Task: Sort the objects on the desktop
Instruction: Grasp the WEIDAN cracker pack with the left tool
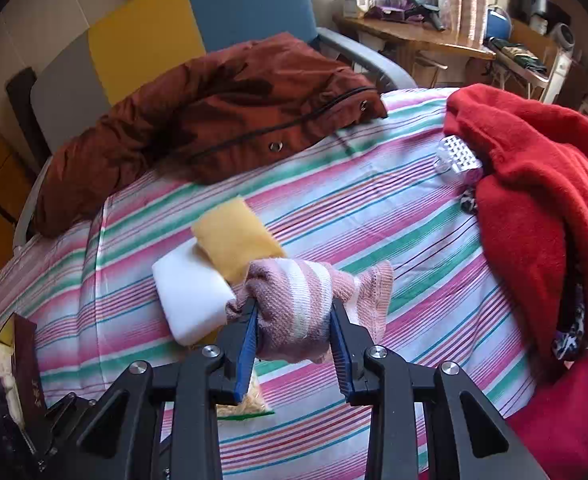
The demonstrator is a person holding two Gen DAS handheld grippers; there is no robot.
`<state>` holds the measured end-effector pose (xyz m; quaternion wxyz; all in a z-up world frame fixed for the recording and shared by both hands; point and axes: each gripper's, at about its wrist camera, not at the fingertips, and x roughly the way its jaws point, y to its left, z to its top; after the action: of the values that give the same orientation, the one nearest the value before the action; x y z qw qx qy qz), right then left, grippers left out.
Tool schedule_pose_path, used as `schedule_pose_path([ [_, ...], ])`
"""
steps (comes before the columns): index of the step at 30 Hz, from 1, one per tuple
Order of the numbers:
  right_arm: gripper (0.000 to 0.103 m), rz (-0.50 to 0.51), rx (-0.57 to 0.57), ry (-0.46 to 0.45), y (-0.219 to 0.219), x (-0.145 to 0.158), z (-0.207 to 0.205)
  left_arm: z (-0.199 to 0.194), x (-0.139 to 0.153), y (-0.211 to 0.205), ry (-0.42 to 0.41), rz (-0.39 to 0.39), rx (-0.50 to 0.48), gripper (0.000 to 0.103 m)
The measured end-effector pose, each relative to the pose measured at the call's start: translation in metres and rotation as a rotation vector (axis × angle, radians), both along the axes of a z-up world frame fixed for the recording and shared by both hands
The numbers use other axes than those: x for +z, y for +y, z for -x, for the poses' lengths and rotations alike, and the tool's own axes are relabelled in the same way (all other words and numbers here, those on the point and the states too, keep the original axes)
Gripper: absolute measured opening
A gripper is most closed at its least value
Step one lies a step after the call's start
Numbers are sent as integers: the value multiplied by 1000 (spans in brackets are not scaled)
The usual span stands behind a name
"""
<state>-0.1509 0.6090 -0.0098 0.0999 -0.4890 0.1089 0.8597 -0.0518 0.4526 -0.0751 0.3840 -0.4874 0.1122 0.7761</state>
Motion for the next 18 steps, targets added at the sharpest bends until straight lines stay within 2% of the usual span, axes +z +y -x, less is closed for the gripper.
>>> schedule_pose_path([
  [7, 34, 0, -16, 23, 6, 5, -2, 18, -14, 40, -28, 30, 33, 58],
  [12, 34, 4, -10, 26, 6, 5, -3, 27, -28, 59, -18, 68, 52, 59],
  [15, 34, 4, -3, 25, 6, 4, -3, 25, -30, 60, 15, 71, 26, 58],
  [18, 34, 2, 2, 20, 6, 3, -2, 22, -29, 56, 34, 77, -18, 53],
])
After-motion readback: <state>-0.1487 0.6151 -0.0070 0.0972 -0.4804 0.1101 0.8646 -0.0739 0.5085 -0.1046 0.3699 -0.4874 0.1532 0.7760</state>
